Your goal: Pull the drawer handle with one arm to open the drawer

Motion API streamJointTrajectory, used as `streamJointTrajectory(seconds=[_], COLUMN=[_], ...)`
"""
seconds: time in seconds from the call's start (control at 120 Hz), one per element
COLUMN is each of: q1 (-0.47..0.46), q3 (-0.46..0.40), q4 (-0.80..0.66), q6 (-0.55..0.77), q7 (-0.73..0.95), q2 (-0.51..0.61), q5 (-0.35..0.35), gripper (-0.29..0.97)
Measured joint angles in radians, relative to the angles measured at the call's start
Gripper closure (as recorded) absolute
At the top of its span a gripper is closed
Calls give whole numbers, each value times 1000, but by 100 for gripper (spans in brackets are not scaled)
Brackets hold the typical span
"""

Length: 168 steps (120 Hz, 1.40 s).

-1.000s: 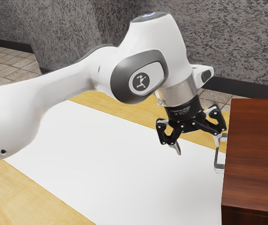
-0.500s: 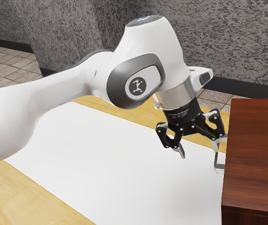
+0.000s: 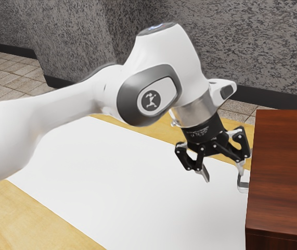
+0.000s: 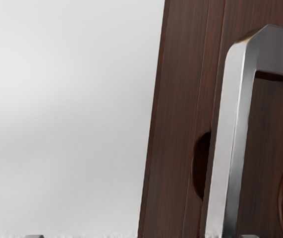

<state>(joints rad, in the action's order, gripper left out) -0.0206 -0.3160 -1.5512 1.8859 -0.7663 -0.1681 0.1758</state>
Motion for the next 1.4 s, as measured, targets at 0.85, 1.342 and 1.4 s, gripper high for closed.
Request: streamJointTrajectory(seconds=[0.85, 1.342, 1.4], q1=[12, 24, 17], q3=[49, 106, 116], q4=[-94, -148, -158], q6=[-13, -40, -45], q7=[68, 136, 144], q2=[66, 117, 123], q5=[12, 13, 12], gripper=[21, 21, 21])
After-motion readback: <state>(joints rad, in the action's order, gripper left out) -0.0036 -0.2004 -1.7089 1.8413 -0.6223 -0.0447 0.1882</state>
